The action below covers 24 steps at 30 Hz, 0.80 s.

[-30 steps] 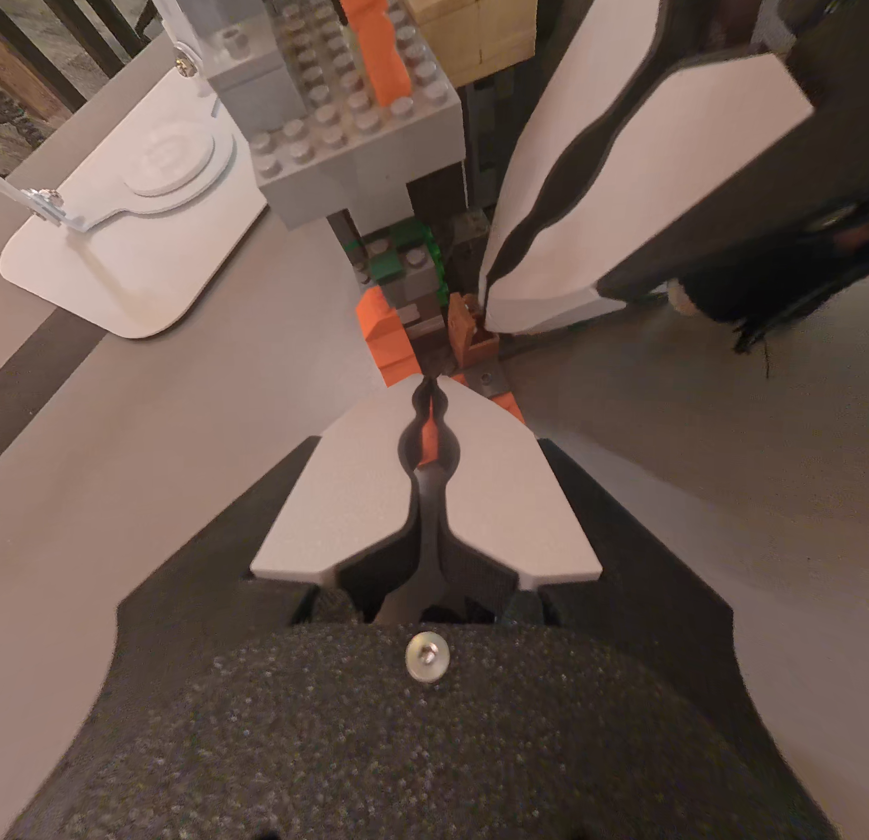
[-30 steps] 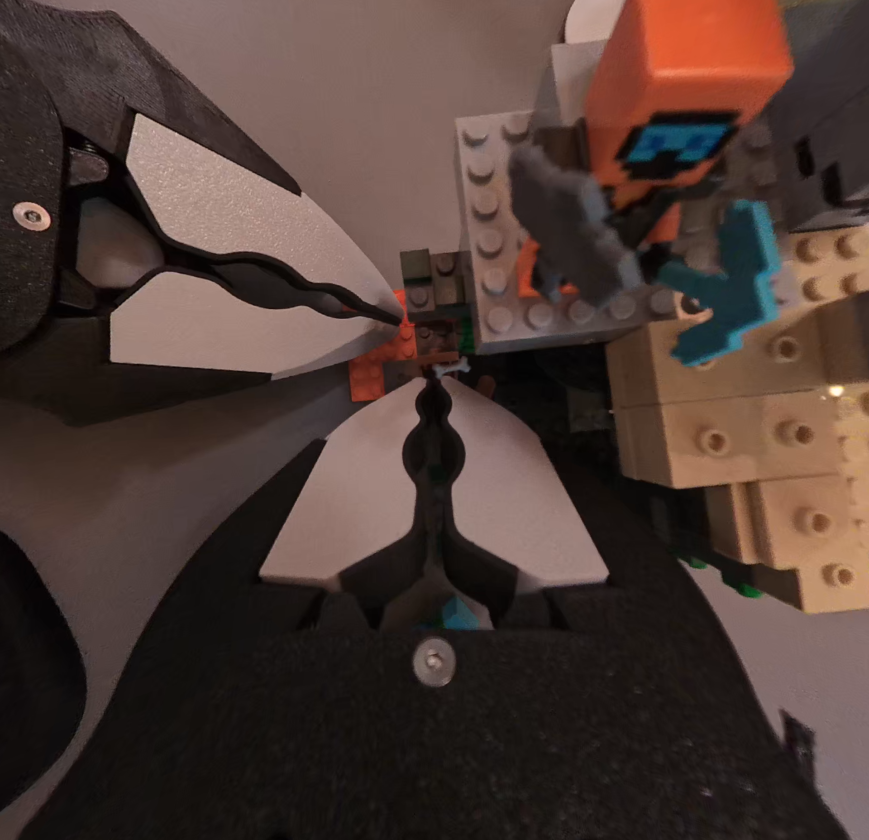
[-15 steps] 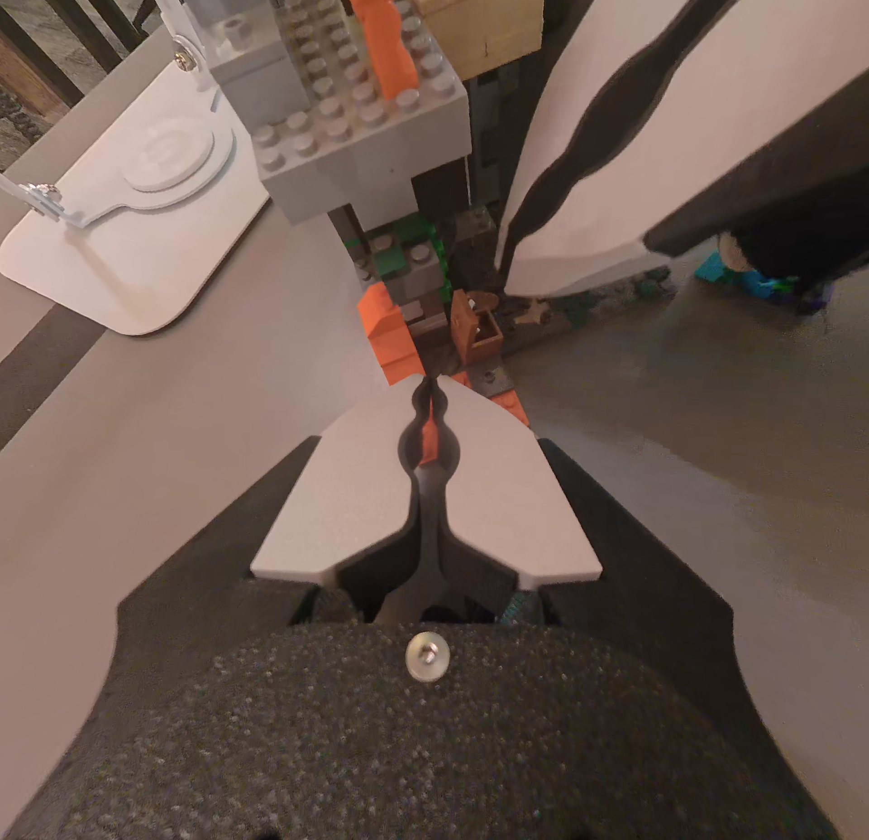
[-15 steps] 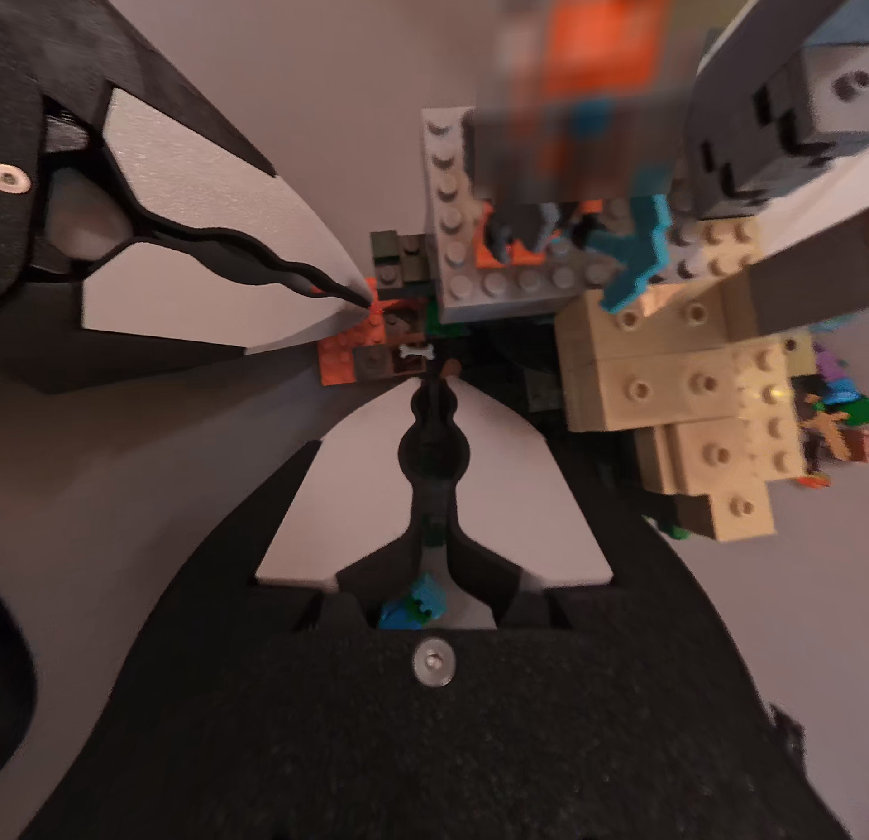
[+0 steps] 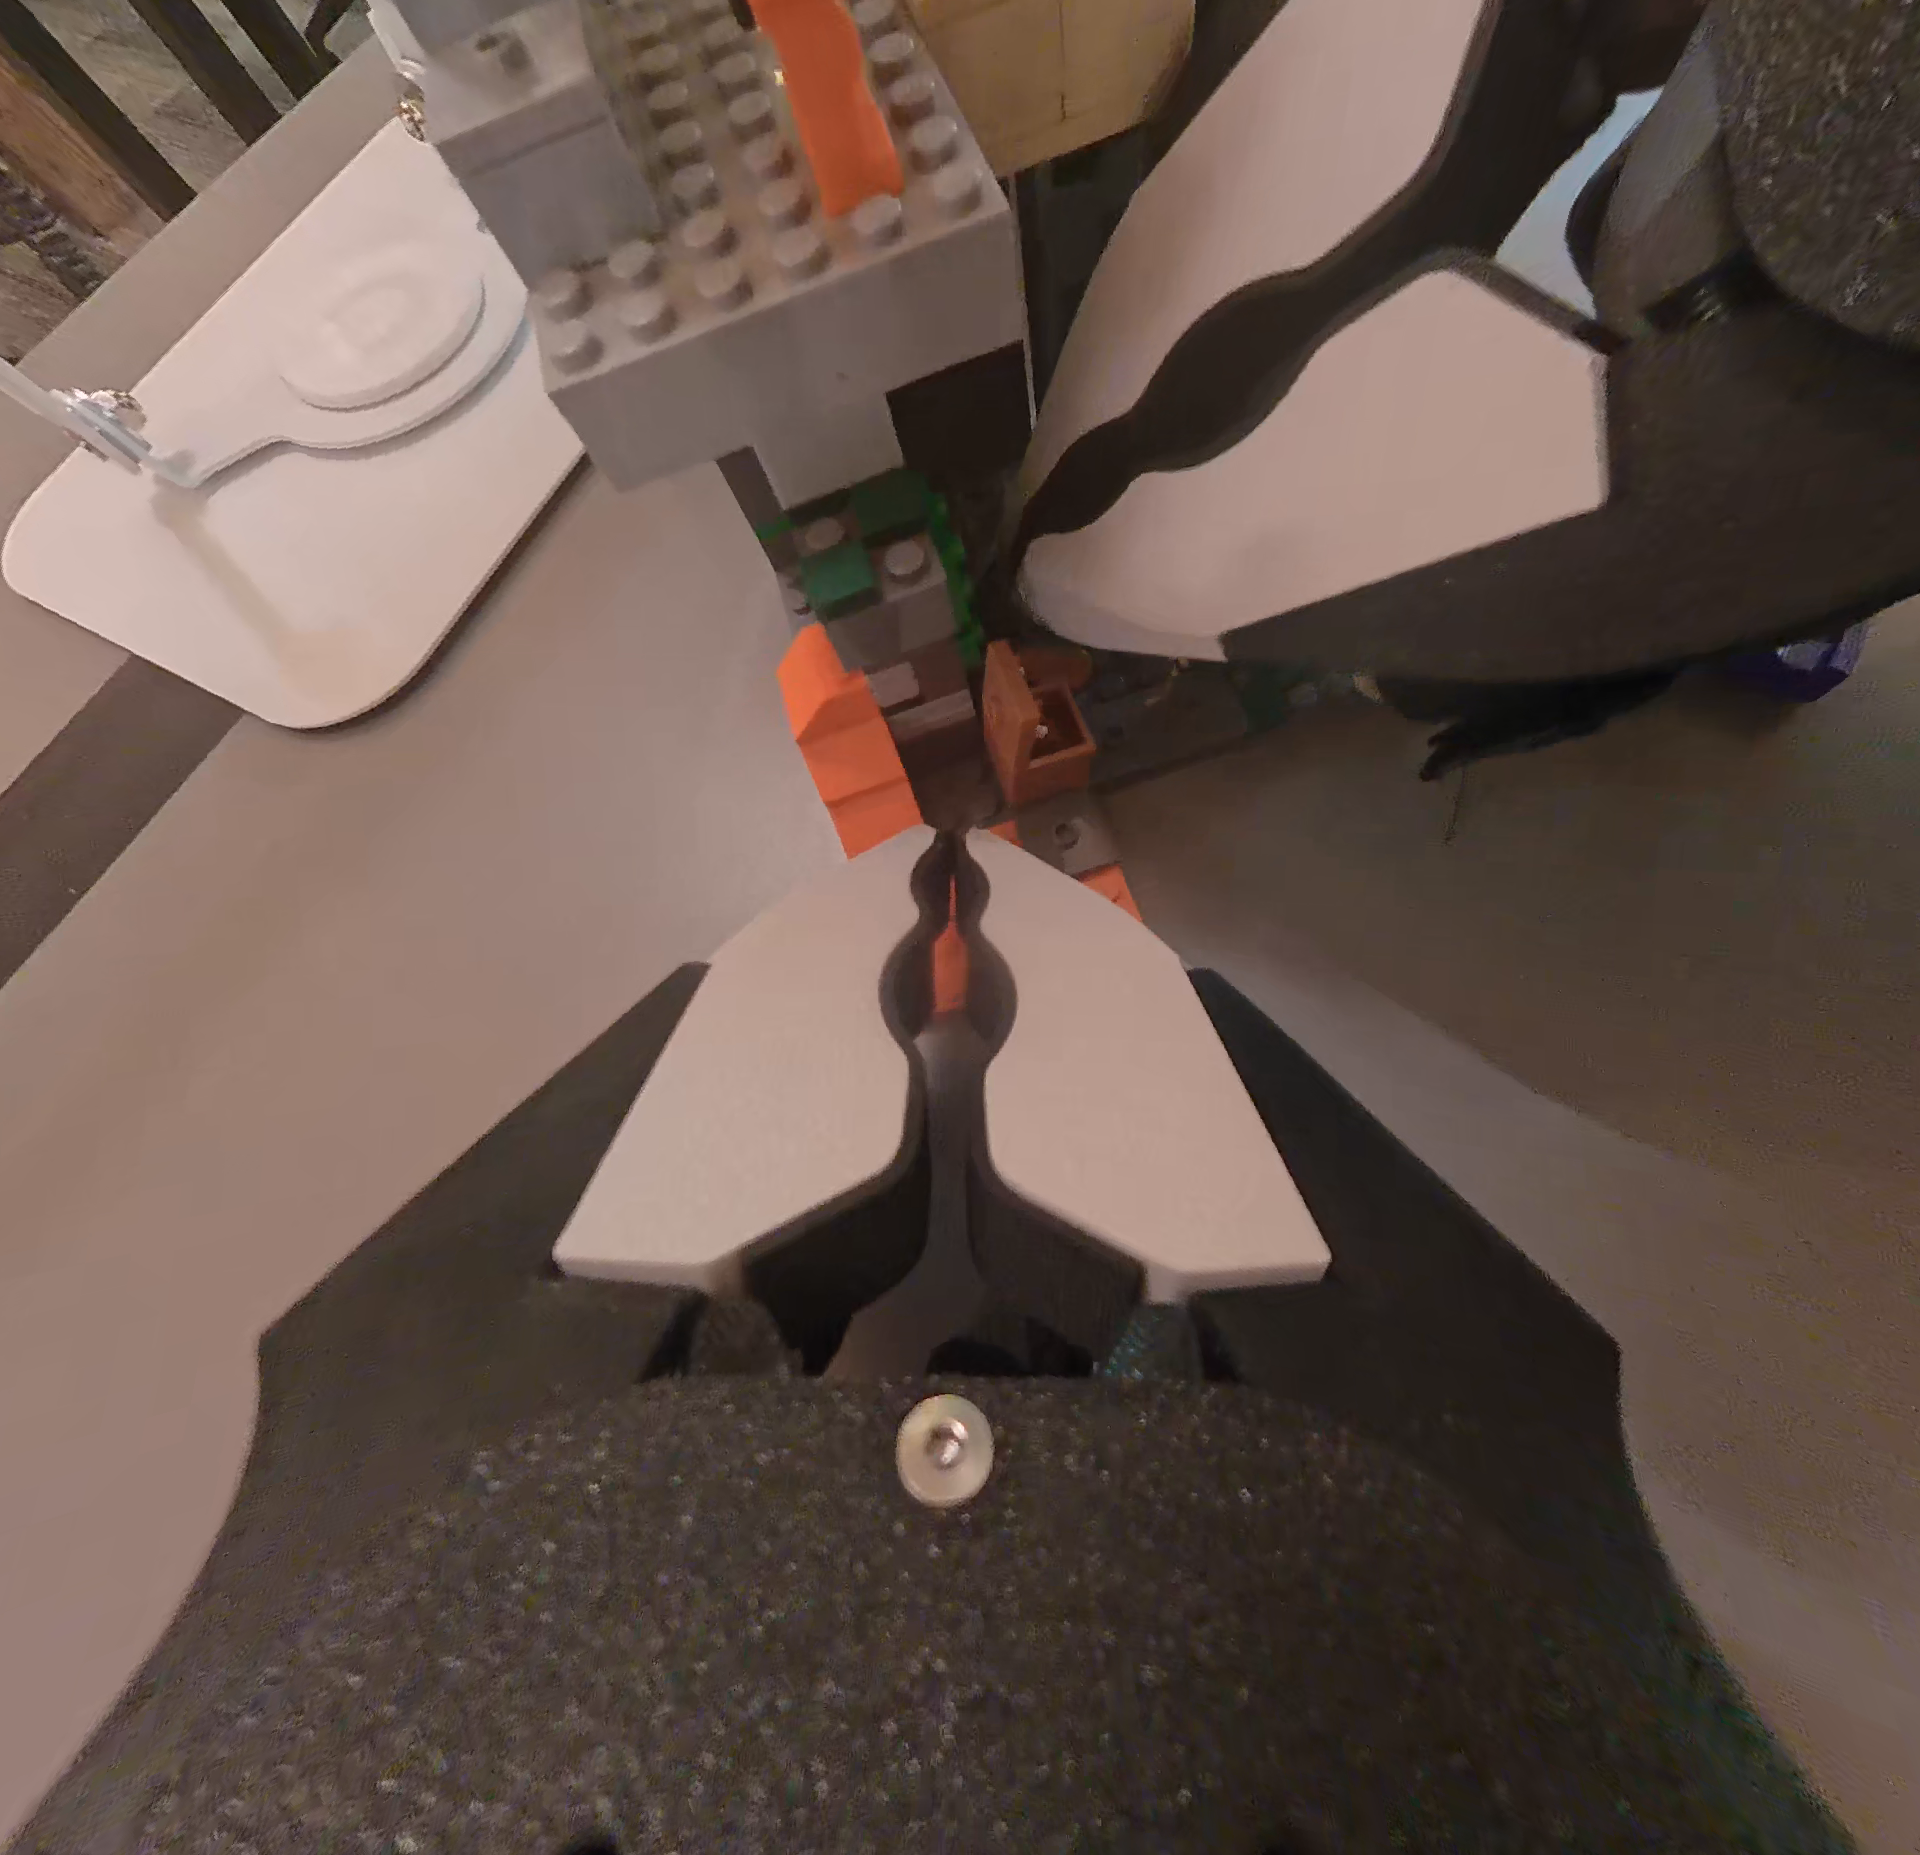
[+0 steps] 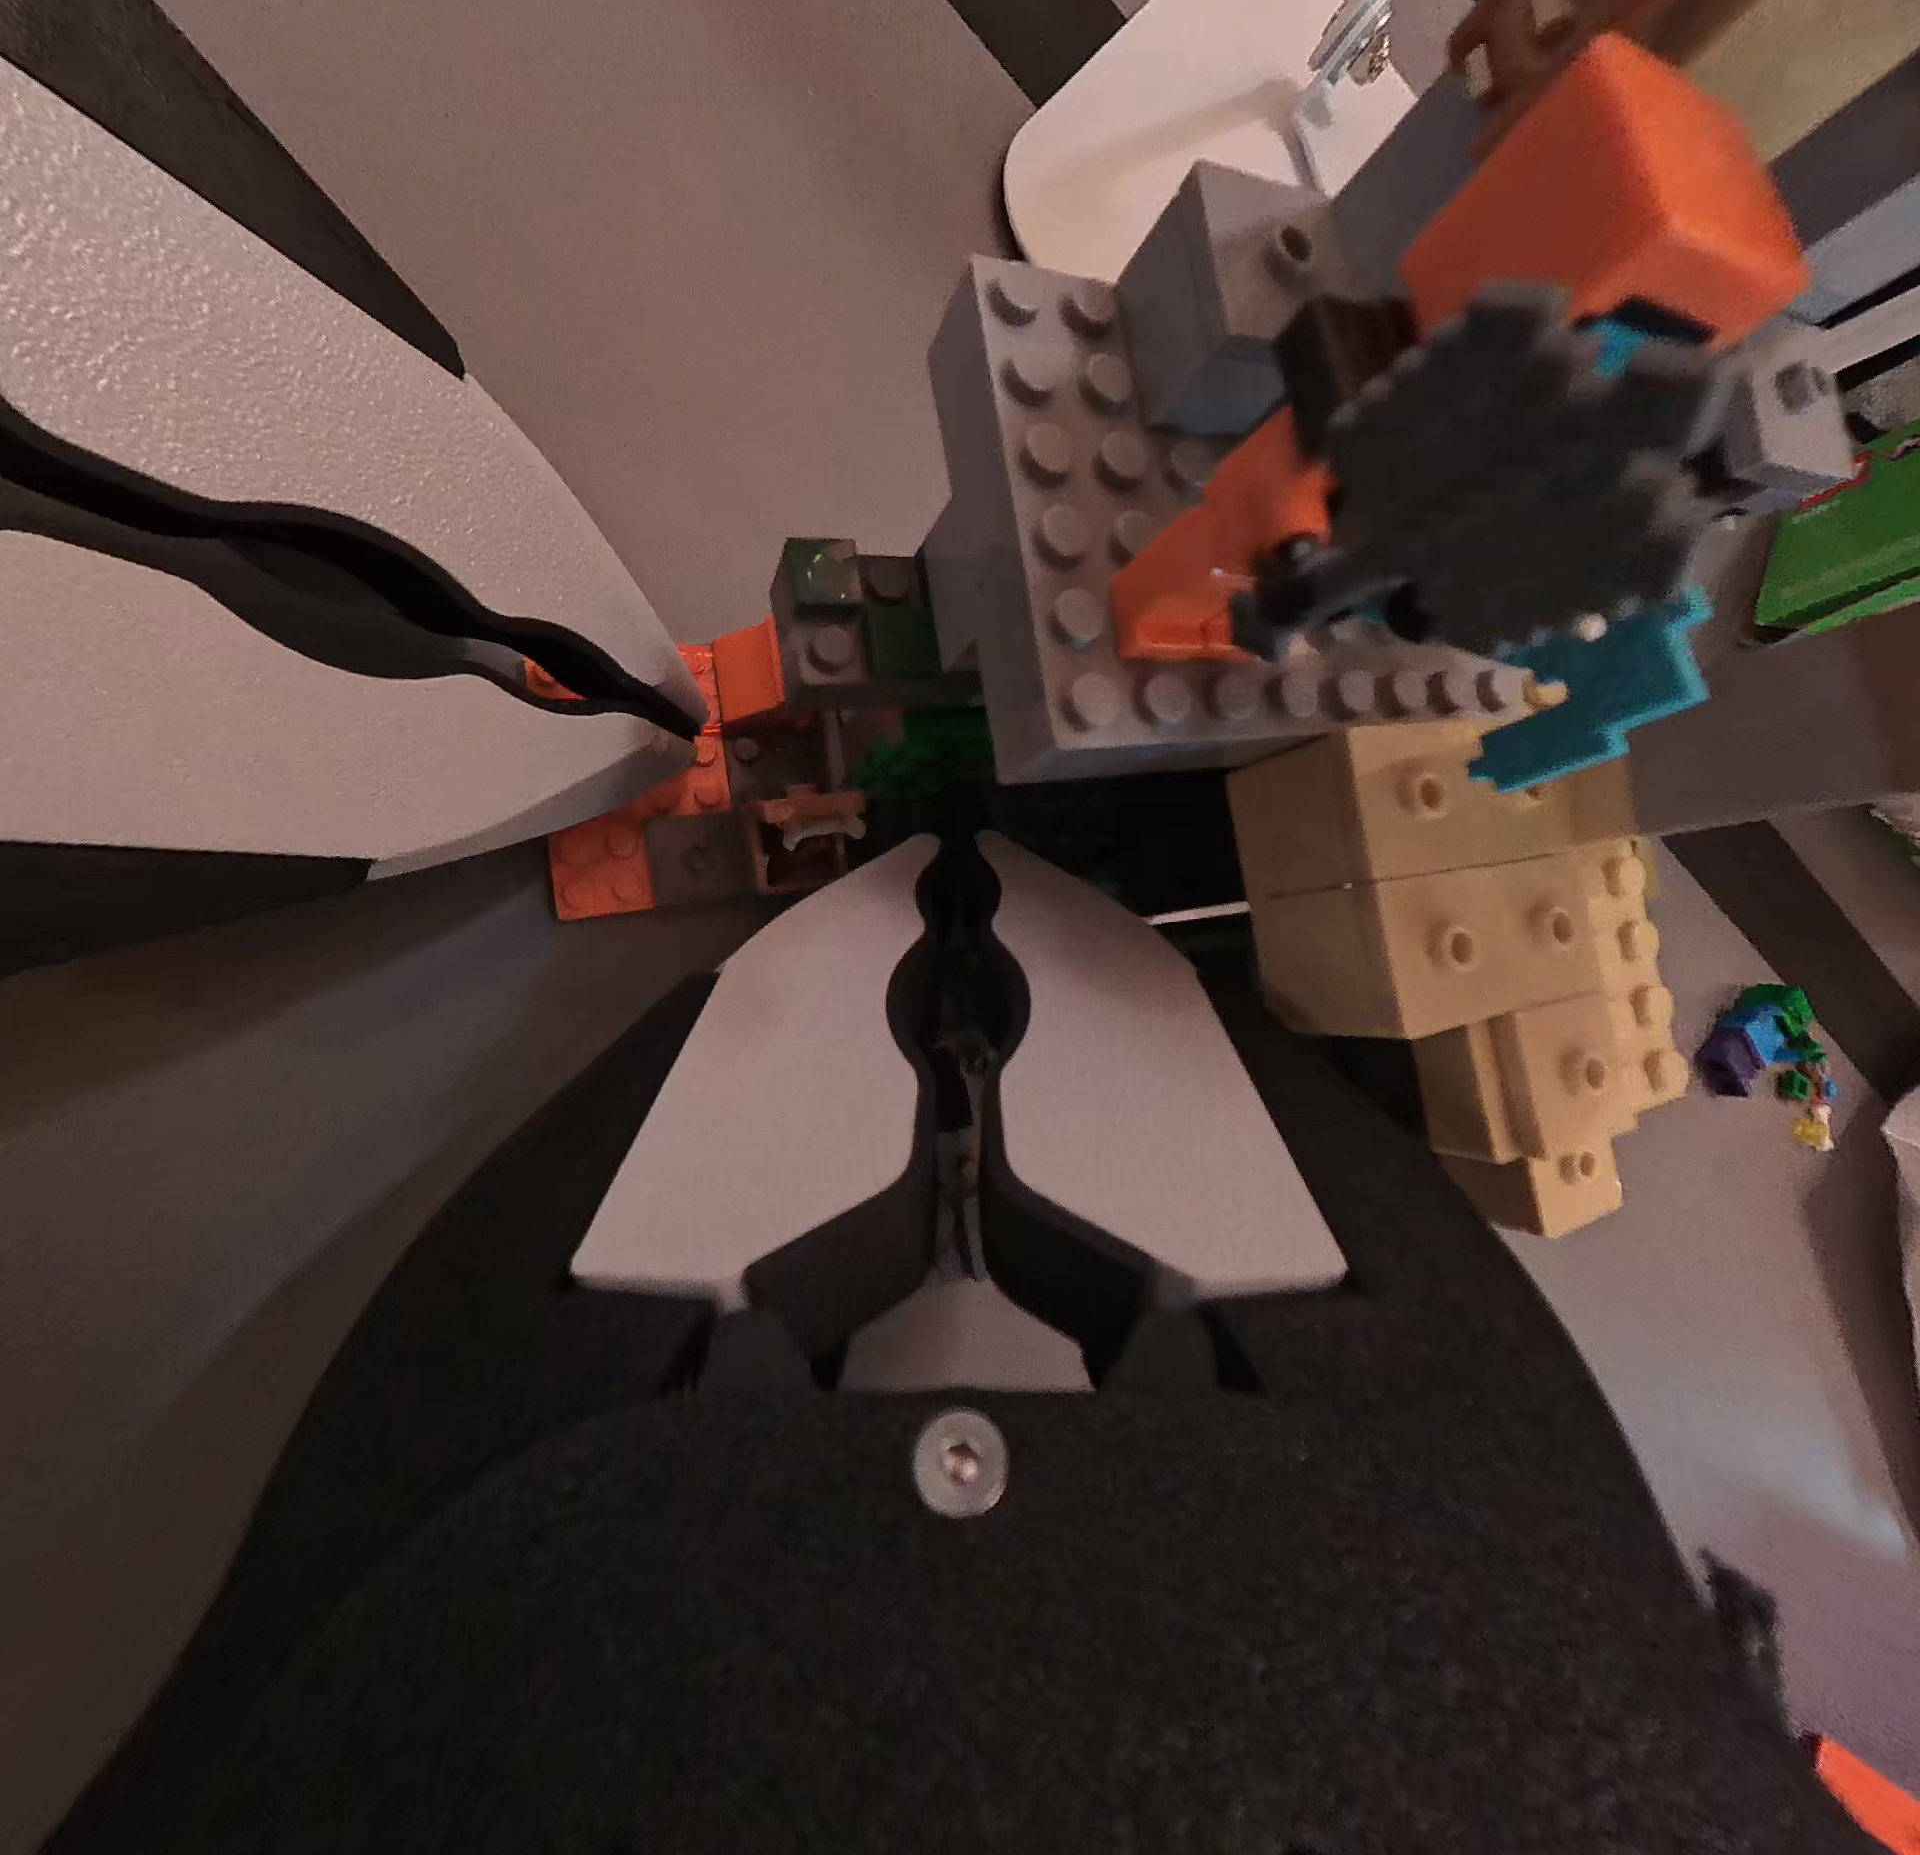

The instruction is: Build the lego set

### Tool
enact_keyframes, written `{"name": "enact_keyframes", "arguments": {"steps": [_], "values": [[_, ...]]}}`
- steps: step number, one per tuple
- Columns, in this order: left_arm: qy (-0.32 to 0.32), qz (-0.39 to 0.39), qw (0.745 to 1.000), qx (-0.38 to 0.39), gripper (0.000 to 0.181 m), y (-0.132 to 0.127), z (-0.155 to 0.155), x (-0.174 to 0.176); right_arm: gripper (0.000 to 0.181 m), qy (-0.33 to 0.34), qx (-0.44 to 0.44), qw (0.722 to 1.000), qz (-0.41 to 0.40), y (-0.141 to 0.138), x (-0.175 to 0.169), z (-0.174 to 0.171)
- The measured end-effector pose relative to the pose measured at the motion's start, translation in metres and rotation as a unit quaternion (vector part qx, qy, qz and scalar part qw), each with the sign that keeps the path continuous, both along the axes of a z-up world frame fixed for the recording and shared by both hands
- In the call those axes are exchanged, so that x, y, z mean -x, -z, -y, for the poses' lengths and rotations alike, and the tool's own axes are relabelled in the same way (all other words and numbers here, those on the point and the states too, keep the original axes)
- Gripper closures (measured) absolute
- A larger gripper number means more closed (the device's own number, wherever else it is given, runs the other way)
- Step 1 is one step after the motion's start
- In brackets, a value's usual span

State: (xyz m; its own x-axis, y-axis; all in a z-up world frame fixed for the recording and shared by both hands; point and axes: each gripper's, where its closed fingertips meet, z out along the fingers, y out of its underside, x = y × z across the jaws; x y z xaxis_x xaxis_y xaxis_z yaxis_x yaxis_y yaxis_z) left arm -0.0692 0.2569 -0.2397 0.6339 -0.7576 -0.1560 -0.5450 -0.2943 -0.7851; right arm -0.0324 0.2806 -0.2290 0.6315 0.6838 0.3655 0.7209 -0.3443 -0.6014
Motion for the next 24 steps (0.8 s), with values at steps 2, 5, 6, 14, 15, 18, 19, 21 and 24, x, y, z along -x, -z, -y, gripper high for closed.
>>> {"name": "enact_keyframes", "arguments": {"steps": [2,5,6,14,15,18,19,21,24], "values": [[-0.001,0.001,1.0,0.0,0.181,0.0,0.0,0.0,0.18,-0.002,0.001,1.0,-0.007,0.001,0.002,0.0],[0.0,0.0,1.0,0.001,0.181,0.0,0.0,0.0,0.181,-0.007,0.017,1.0,-0.02,0.005,0.007,0.003],[0.0,-0.001,1.0,0.001,0.181,0.0,0.0,0.0,0.181,-0.008,0.022,0.999,-0.024,0.006,0.007,0.003],[0.0,-0.001,1.0,0.003,0.181,0.001,0.0,0.0,0.177,-0.001,0.036,0.999,-0.041,0.002,-0.002,0.005],[0.0,-0.002,1.0,0.002,0.181,0.001,-0.001,0.0,0.175,0.0,0.04,0.999,-0.034,0.003,-0.004,0.006],[0.001,-0.002,1.0,0.002,0.181,0.001,-0.001,0.0,0.168,-0.002,0.042,0.999,-0.001,0.006,-0.01,0.007],[0.001,-0.002,1.0,0.002,0.181,0.001,-0.001,-0.001,0.168,-0.004,0.042,0.999,0.007,0.007,-0.01,0.008],[0.001,-0.002,1.0,0.002,0.181,0.001,-0.001,-0.001,0.168,-0.007,0.043,0.999,0.012,0.008,-0.007,0.008],[0.001,-0.002,1.0,0.002,0.181,0.0,-0.001,-0.001,0.165,-0.014,0.048,0.998,0.028,0.011,-0.004,0.009]]}}
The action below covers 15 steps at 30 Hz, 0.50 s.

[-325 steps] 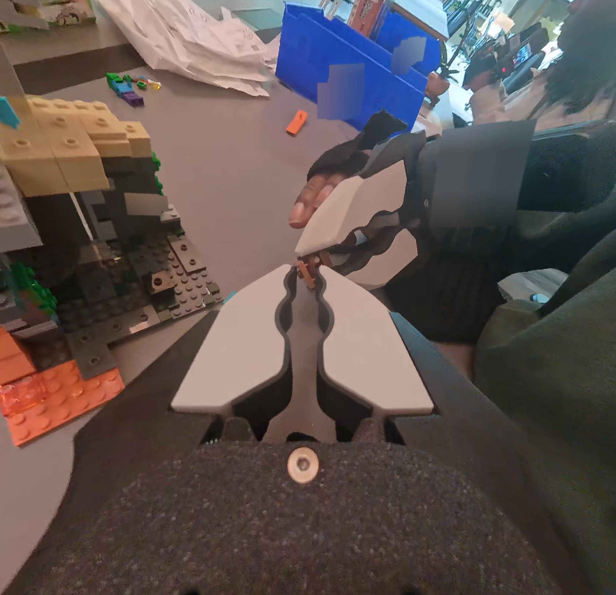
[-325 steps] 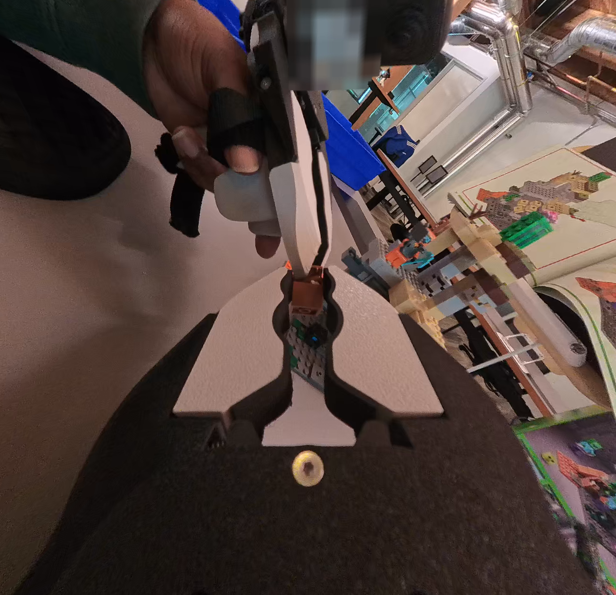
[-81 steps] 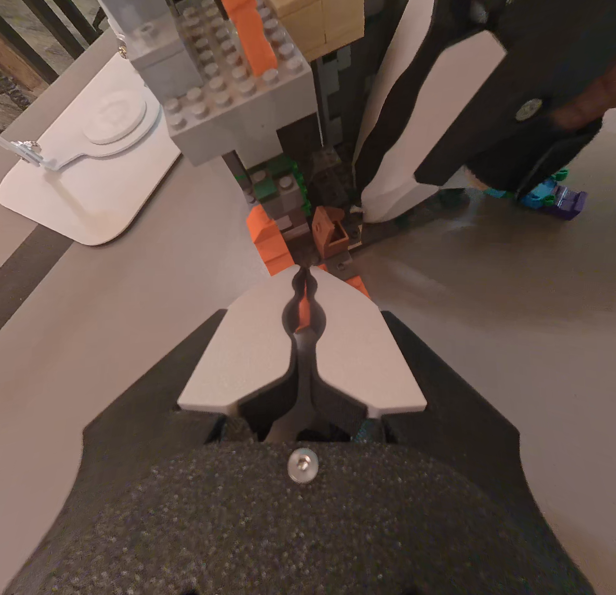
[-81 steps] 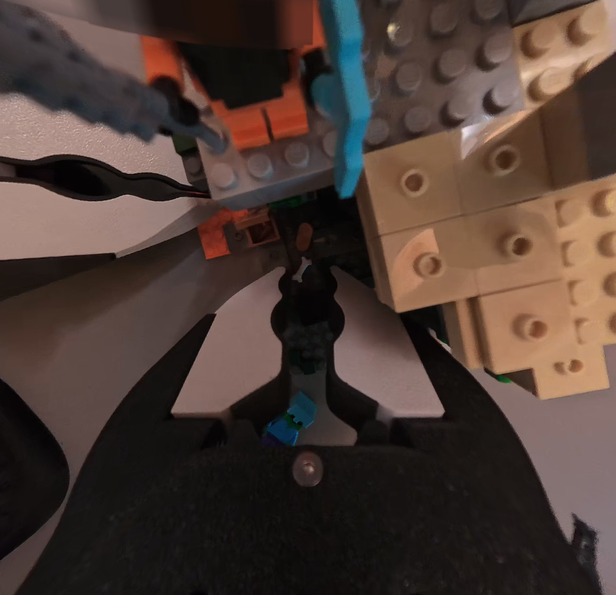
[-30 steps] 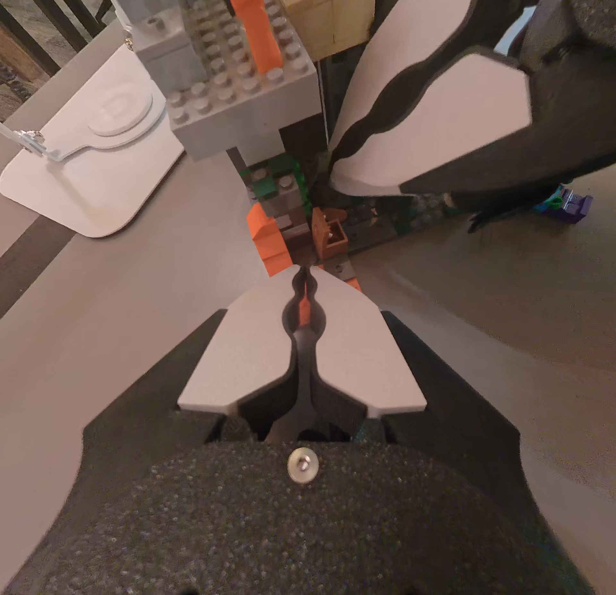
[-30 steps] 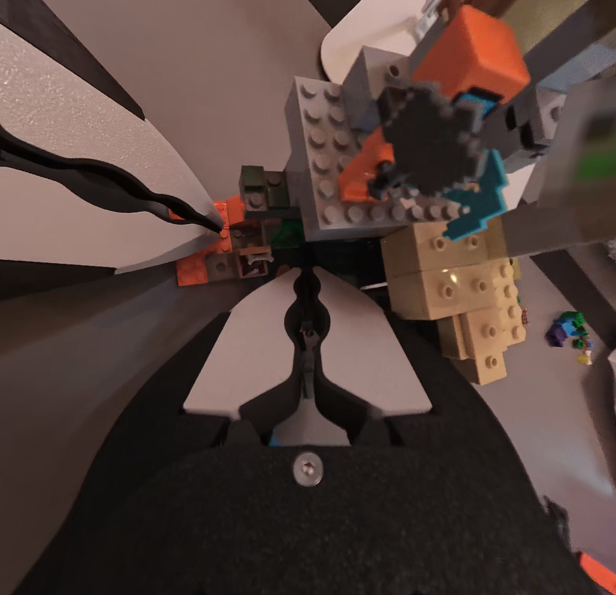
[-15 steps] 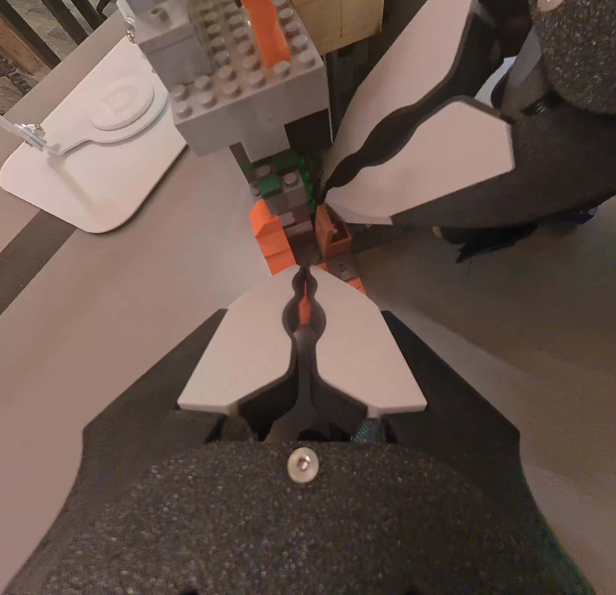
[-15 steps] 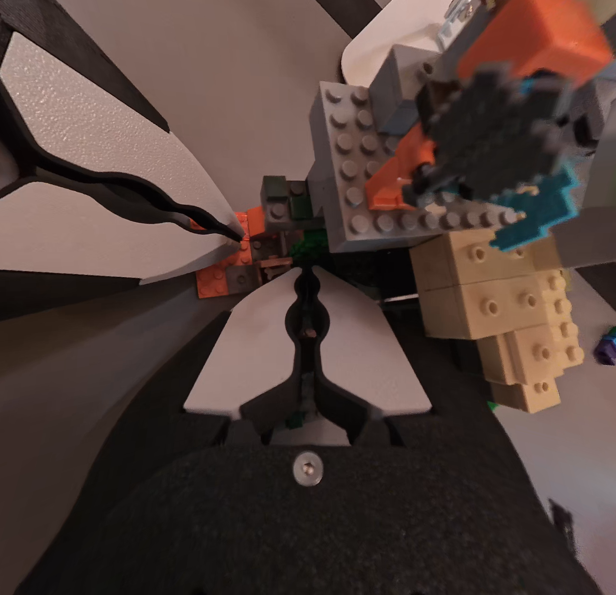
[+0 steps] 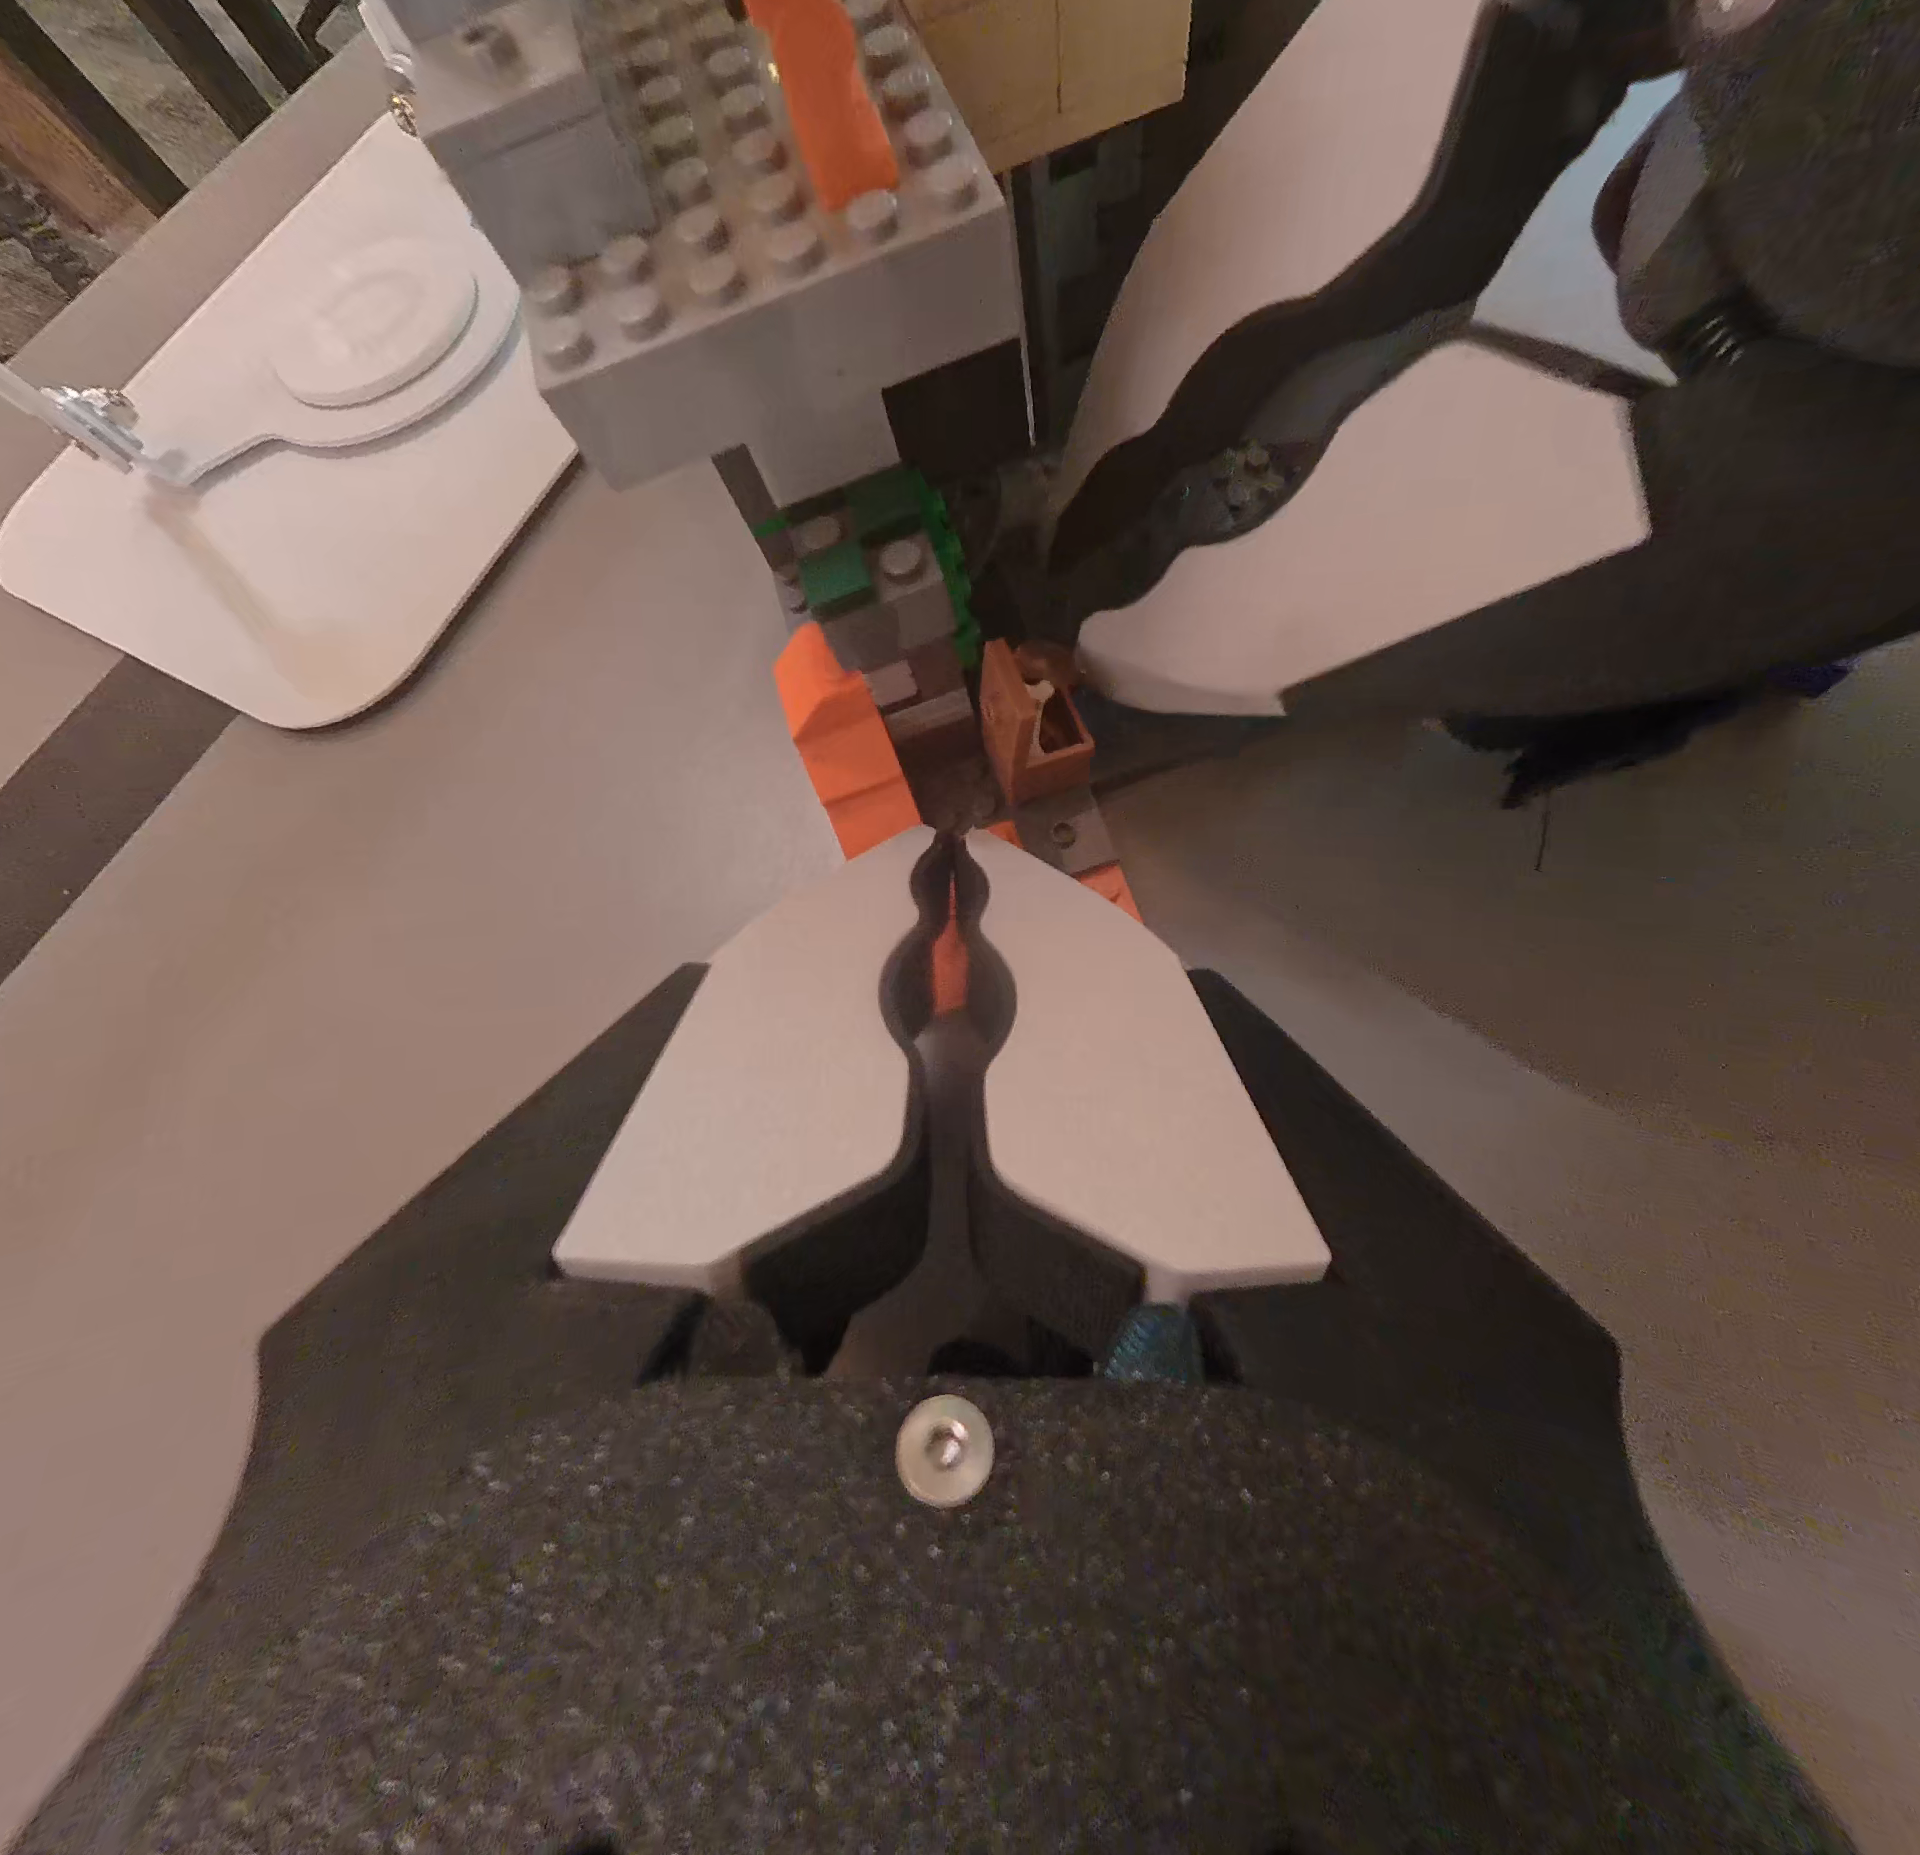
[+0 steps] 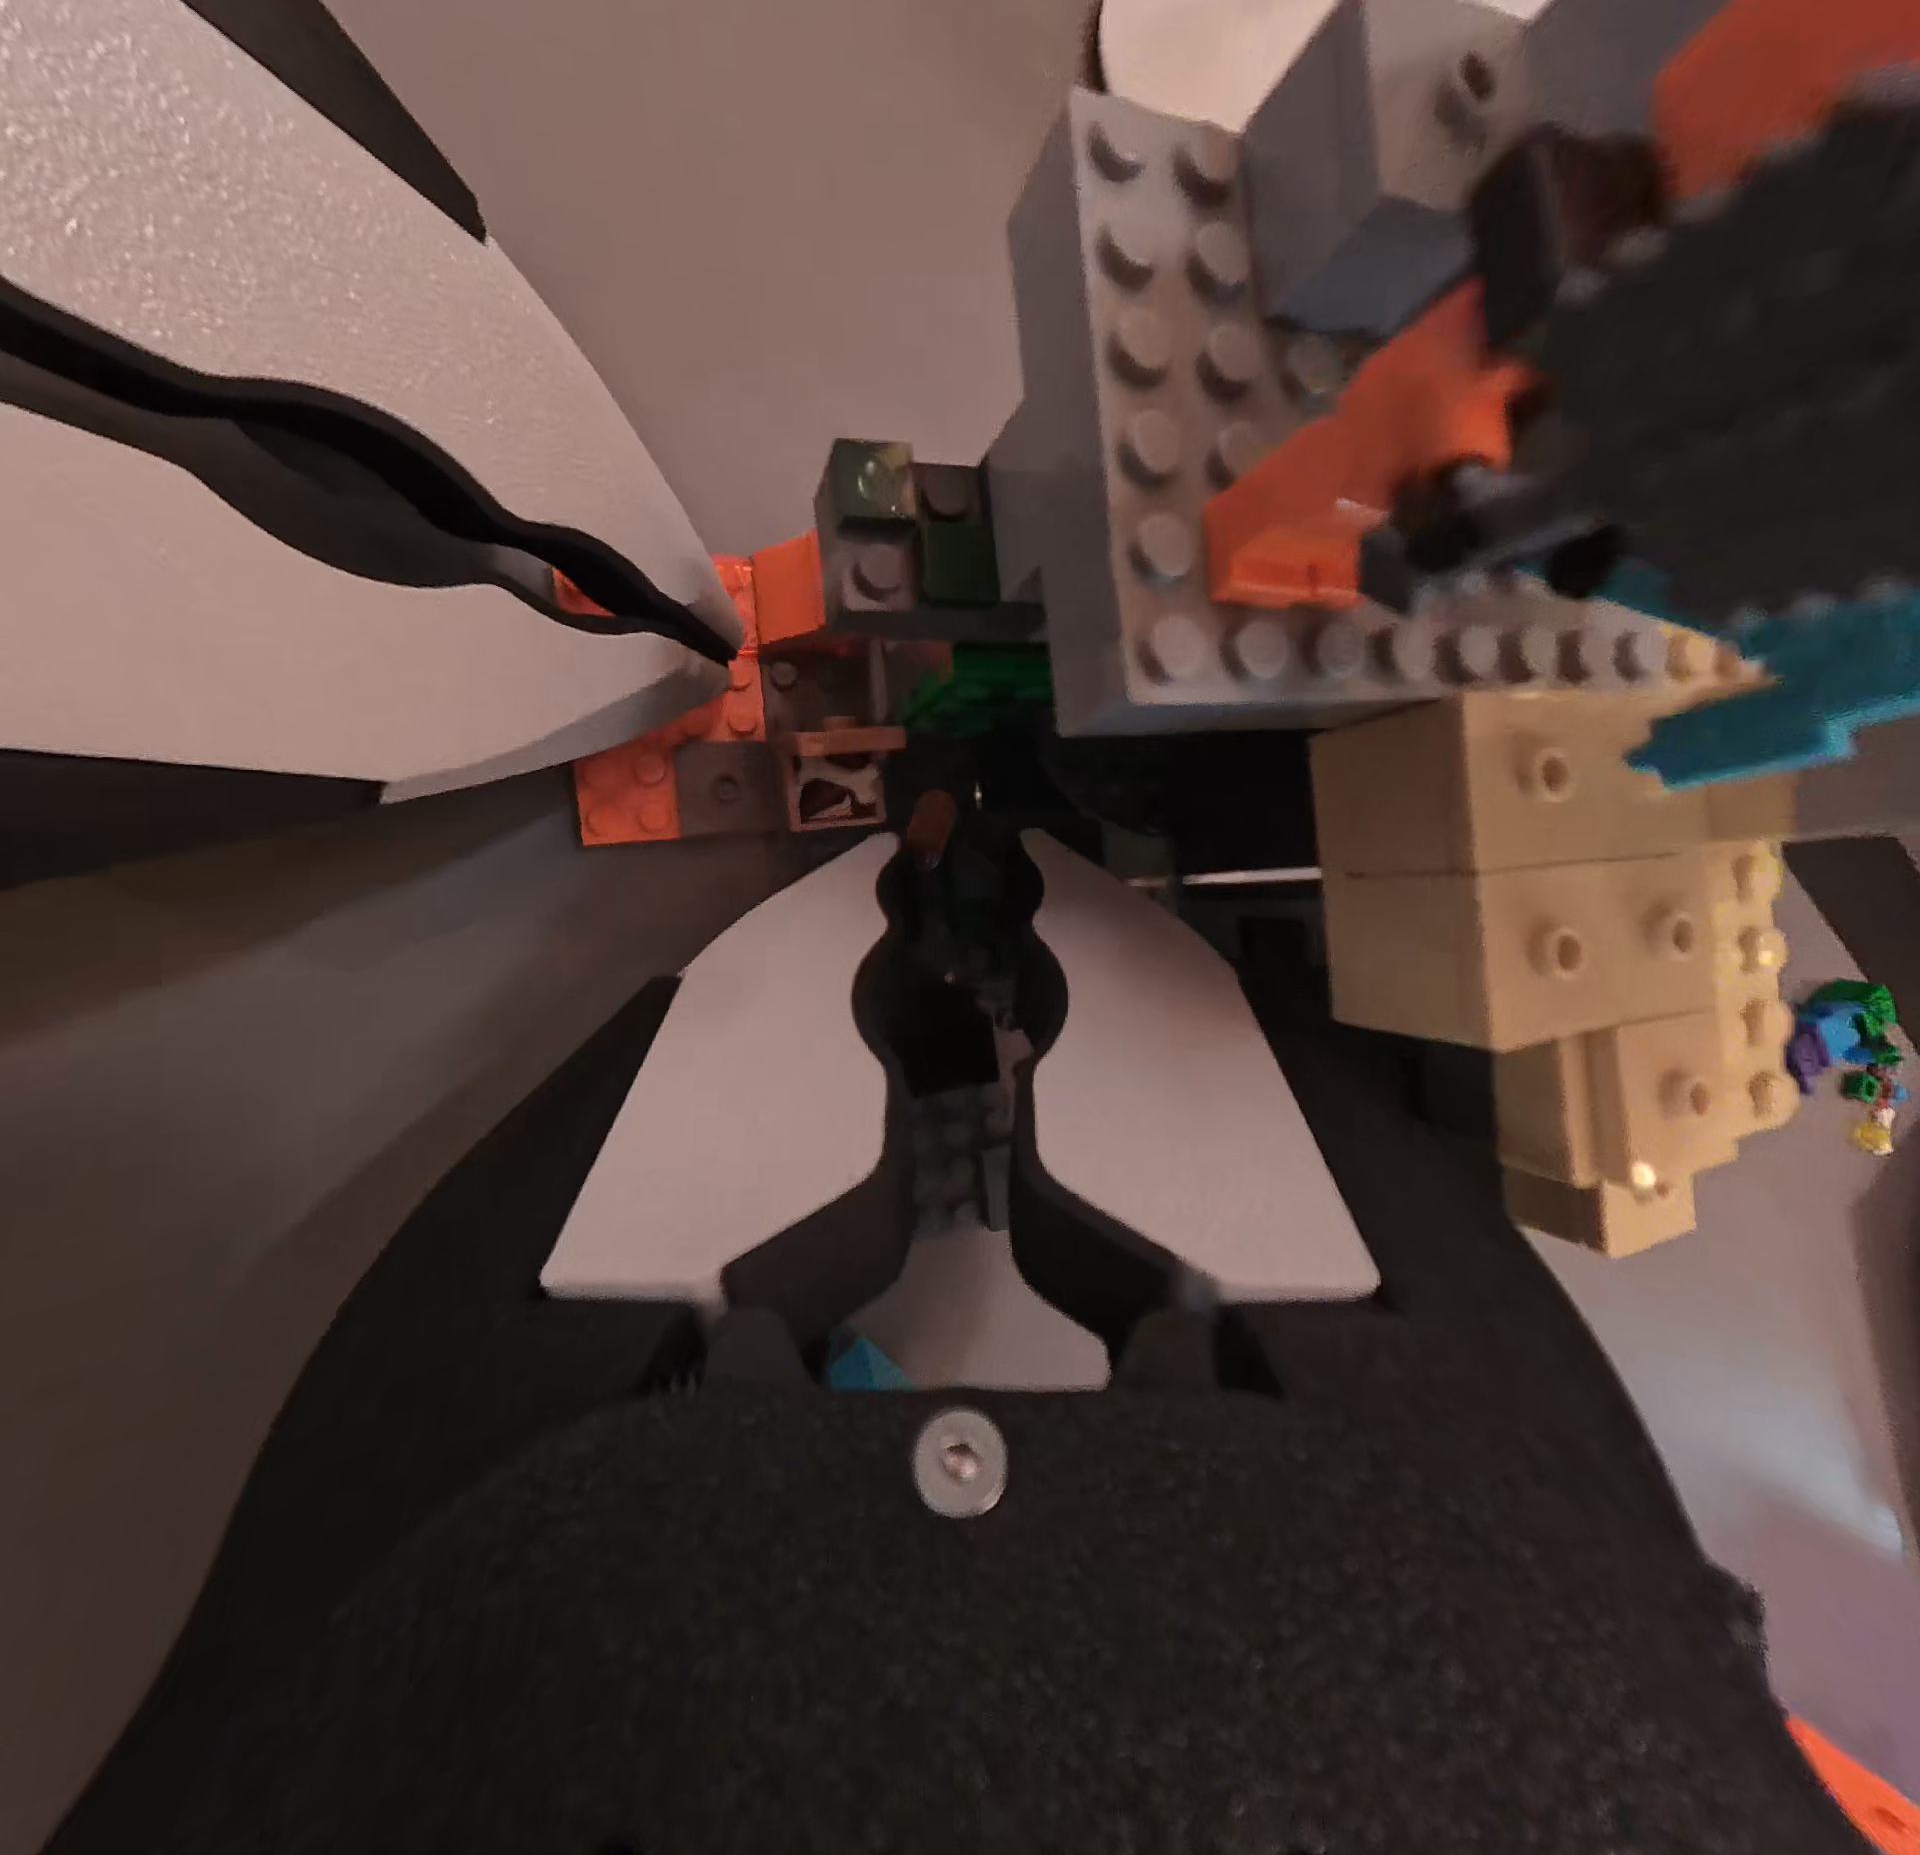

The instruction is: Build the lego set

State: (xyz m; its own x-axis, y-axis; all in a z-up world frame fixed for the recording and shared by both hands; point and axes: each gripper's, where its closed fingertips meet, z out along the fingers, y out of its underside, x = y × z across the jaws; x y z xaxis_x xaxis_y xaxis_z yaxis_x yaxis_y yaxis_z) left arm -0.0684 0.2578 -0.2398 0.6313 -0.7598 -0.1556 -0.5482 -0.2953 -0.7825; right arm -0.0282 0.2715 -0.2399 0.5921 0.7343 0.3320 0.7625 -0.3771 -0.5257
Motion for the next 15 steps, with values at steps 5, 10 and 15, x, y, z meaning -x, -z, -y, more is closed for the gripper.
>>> {"name": "enact_keyframes", "arguments": {"steps": [5,10,15], "values": [[0.001,0.0,1.0,0.0,0.181,-0.0003,-0.0001,-0.0002,0.163,-0.002,-0.003,1.0,0.021,0.0039,0.0001,-0.0029],[0.002,0.002,1.0,0.0,0.181,-0.001,0.0004,-0.0005,0.17,-0.003,0.018,1.0,0.007,0.006,0.005,-0.0041],[0.003,0.002,1.0,0.001,0.181,-0.0007,0.0004,-0.0004,0.177,0.002,0.037,0.999,-0.019,0.0081,0.0076,-0.0058]]}}
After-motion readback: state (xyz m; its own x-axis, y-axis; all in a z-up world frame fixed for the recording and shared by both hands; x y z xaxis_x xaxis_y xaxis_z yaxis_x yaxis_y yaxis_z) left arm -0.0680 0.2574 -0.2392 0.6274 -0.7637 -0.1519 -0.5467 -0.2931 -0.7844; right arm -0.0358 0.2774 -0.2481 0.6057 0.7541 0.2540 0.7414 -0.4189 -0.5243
